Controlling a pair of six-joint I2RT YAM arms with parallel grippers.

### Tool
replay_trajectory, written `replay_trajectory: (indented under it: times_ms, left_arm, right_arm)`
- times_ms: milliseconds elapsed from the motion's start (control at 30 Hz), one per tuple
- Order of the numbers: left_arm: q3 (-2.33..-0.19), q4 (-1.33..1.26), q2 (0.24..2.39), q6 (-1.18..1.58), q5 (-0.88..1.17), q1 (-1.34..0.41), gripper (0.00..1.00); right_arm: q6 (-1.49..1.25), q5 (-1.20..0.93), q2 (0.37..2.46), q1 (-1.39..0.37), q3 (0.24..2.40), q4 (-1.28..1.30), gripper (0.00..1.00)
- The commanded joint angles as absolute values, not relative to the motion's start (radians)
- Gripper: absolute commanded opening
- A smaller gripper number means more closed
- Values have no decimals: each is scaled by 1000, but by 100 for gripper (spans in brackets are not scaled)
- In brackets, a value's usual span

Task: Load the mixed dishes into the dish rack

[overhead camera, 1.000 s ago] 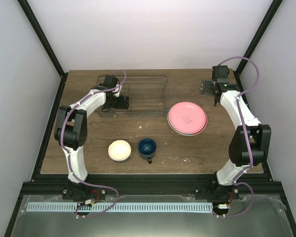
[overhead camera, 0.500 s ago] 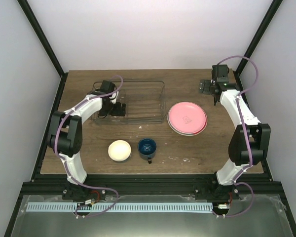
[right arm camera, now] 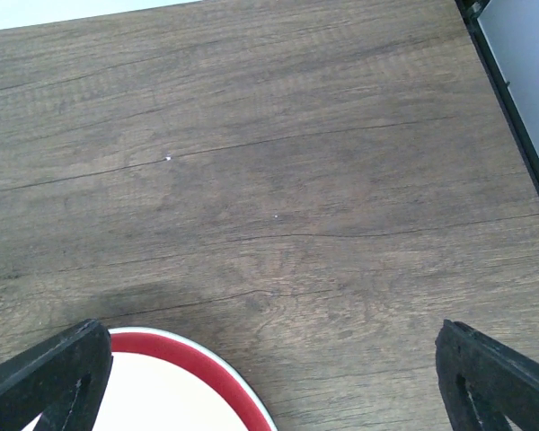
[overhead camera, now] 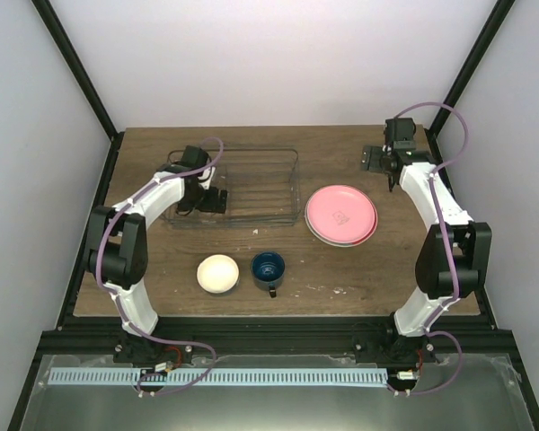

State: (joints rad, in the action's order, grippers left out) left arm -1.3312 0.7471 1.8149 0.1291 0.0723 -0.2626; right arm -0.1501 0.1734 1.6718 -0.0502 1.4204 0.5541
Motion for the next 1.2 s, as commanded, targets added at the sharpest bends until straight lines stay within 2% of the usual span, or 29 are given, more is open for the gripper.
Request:
replay_trajectory:
  times_ms: [0, 333, 500, 767, 933, 1033, 1167]
  left_arm:
    - [-1398, 800, 1784, 102, 33, -262, 100]
    - [-1556, 836, 1767, 82, -25, -252, 100]
    - [-1703, 812, 1789, 107, -19, -224, 100]
    - [-2025, 876, 1924, 108, -64, -215, 100]
    - [-2047, 867, 1946, 98, -41, -204, 100]
    - [-2040, 870, 1949, 96, -34, -202, 100]
    - [-2013, 861, 1942, 92, -28, -200, 100]
  right_arm:
    - [-151, 156, 1685, -58, 1468, 568, 100]
    - [-141, 138, 1690, -58, 1489, 578, 100]
    - [-116, 85, 1700, -58, 1493, 624, 100]
    - [-157, 20, 1694, -58, 1438, 735, 83]
    - [-194, 1, 1681, -61, 1364, 767, 70]
    - [-208, -4, 1674, -63, 1317, 777, 68]
    - [-219, -5, 1668, -69, 1253, 760, 55]
